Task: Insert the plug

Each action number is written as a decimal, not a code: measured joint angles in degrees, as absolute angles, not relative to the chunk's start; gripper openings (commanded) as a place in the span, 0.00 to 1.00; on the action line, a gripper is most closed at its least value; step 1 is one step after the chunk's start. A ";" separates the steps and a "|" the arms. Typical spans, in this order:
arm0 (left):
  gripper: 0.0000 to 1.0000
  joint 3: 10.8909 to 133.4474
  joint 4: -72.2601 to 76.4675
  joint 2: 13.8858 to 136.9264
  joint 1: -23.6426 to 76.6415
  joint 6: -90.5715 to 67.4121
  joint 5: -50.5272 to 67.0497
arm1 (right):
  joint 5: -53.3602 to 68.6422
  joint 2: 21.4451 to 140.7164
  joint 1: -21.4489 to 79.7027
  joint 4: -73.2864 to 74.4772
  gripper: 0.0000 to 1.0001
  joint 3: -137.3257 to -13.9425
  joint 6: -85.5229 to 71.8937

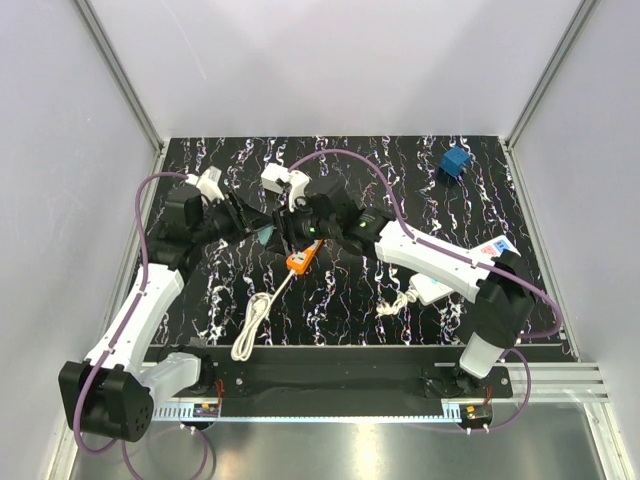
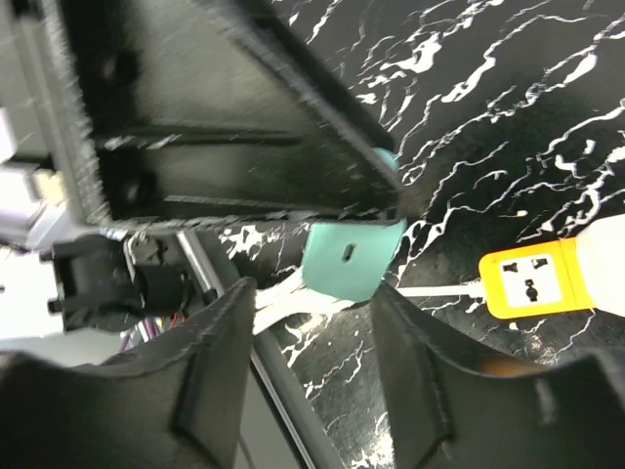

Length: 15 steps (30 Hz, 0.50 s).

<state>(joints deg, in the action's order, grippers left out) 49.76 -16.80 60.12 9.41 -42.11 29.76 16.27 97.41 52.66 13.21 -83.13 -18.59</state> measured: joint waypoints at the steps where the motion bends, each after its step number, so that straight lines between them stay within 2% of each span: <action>1: 0.00 49.74 -16.67 60.12 9.50 -42.17 29.69 | 15.59 97.51 52.66 13.10 0.52 -83.18 -18.96; 2: 0.00 49.71 -16.62 60.12 9.52 -42.30 29.54 | 15.16 97.69 52.66 13.10 0.49 -83.26 -19.29; 8: 0.00 49.12 -16.51 60.25 9.87 -43.40 29.34 | 12.71 99.46 52.66 12.27 0.48 -84.05 -20.88; 10: 0.00 49.10 -16.56 60.47 10.13 -43.59 29.34 | 12.29 99.92 52.66 11.84 0.43 -84.05 -21.30; 11: 0.00 49.08 -16.53 60.55 10.22 -43.64 29.36 | 11.90 100.05 52.66 11.79 0.37 -84.05 -21.45; 12: 0.04 49.06 -16.56 60.62 10.26 -43.64 29.32 | 11.51 100.16 52.66 11.81 0.12 -84.05 -21.61; 13: 0.14 48.97 -16.43 60.66 10.24 -43.64 29.32 | 11.09 100.25 52.66 11.86 0.00 -84.05 -21.54; 14: 0.37 48.82 -16.21 60.66 10.17 -43.64 29.12 | 10.66 100.27 52.66 11.88 0.00 -84.03 -22.24; 15: 0.49 48.66 -15.88 60.66 10.17 -43.66 29.06 | 10.31 100.29 52.64 11.90 0.00 -84.03 -22.59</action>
